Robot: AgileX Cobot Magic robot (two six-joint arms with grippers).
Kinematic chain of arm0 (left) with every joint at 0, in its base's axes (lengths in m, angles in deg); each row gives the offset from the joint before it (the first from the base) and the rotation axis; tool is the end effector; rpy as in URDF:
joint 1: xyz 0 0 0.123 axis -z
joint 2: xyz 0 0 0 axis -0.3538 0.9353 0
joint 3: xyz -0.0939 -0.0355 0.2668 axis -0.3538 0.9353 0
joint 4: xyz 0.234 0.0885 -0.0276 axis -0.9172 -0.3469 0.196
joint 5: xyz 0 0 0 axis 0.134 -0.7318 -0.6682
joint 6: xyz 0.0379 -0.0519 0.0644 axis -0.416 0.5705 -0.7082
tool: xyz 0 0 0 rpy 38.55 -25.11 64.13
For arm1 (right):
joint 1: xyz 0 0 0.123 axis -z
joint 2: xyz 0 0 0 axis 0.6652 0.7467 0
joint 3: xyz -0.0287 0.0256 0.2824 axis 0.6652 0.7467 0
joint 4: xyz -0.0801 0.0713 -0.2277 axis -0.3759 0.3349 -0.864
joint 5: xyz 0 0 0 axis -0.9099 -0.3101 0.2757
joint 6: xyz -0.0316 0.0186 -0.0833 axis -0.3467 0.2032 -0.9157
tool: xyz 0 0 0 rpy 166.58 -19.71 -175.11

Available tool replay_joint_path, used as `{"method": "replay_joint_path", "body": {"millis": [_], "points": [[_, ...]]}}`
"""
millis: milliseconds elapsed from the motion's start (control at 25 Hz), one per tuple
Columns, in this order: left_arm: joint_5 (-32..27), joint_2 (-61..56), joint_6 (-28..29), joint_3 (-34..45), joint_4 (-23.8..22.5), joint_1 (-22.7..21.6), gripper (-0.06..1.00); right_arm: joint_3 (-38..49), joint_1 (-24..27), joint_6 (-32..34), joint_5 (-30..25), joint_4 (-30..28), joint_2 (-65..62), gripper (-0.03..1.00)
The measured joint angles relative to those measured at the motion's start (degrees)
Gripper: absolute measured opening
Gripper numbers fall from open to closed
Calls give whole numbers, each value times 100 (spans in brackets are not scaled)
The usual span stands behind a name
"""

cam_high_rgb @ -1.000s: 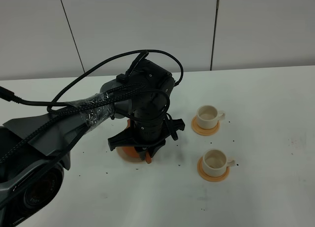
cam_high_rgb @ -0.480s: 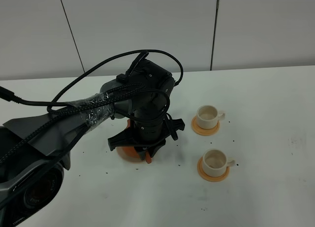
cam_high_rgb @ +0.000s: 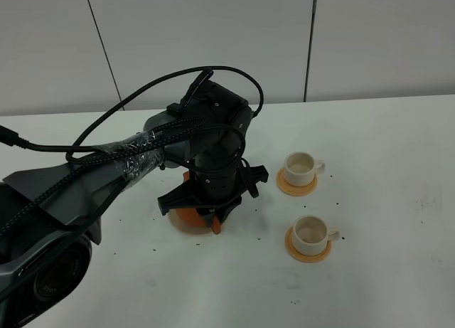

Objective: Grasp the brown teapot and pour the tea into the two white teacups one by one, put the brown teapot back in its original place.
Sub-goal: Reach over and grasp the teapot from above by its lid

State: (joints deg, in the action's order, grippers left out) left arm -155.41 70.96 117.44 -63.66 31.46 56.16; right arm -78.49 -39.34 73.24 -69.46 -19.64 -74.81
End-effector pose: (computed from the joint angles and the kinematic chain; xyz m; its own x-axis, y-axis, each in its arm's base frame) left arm 0.3927 -0.2589 0.1565 -0.9103 -0.3673 -0.1912 -0.3816 0.9233 0.0435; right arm -0.0047 0.0189 0.2740 -0.4681 0.0814 -0.8799 -0.1126 0.9821 0.1507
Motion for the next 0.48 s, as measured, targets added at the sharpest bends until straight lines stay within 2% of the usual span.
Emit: {"method": "replay_joint_path", "body": {"millis": [480], "points": [[0, 0, 26, 0, 10, 0, 29, 0, 0, -6, 0, 0, 0, 24]]}}
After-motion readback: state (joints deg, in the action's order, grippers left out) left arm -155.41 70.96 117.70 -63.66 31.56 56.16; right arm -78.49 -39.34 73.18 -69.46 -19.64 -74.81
